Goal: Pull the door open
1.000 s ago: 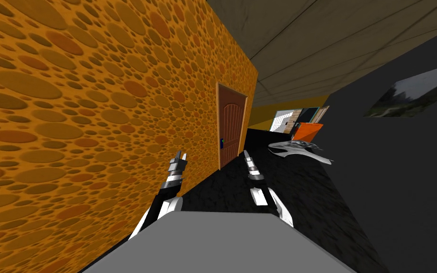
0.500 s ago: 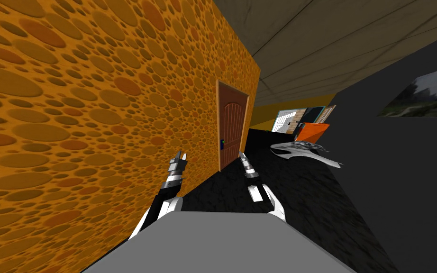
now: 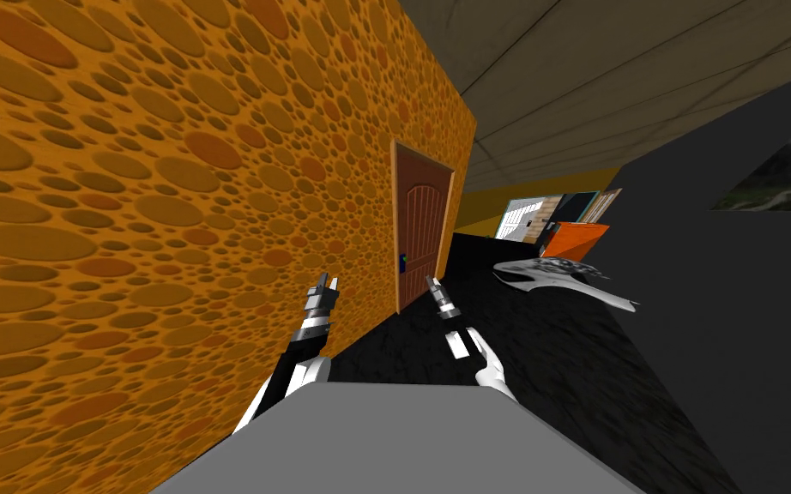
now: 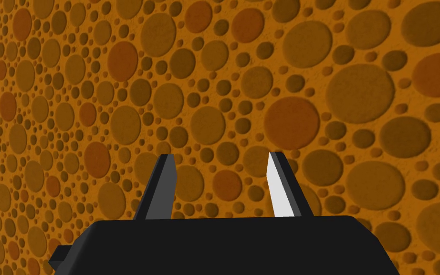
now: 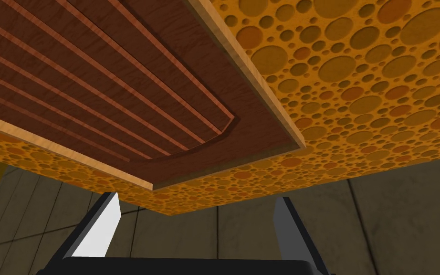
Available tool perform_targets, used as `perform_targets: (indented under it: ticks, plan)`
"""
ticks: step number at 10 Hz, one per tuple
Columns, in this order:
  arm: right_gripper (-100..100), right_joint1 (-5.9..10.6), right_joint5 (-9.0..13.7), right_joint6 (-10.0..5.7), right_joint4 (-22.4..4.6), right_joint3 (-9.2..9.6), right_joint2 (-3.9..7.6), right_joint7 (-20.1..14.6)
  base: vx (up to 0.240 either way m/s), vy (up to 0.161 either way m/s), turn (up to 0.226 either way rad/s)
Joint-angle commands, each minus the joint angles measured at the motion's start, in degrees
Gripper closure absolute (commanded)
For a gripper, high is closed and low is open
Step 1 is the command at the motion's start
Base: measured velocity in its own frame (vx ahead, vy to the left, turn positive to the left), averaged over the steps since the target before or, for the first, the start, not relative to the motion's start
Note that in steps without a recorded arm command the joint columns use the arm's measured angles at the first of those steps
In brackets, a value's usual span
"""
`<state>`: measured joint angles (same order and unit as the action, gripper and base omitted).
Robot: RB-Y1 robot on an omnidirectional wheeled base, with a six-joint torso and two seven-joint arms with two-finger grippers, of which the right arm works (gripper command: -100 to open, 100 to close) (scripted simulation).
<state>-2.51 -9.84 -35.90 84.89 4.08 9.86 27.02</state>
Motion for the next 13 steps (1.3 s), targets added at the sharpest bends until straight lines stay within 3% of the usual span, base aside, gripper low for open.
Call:
perform_targets:
  ticks: [1,9,10,13]
  plan:
    - [-100,1.31,-1.1,-0.36,-2.6,0.55,0.26,1.46,0.098,-0.026,0.027]
    - [-100,9.2,-6.04,-1.06,-15.62,2.68,2.11,7.42,0.1,-0.03,0.03]
    - [-100,9.2,-6.04,-1.06,-15.62,2.68,2.11,7.42,0.058,-0.021,0.014]
    - [-100,11.96,-7.76,-1.3,-20.17,3.42,2.74,9.5,0.068,-0.014,0.026]
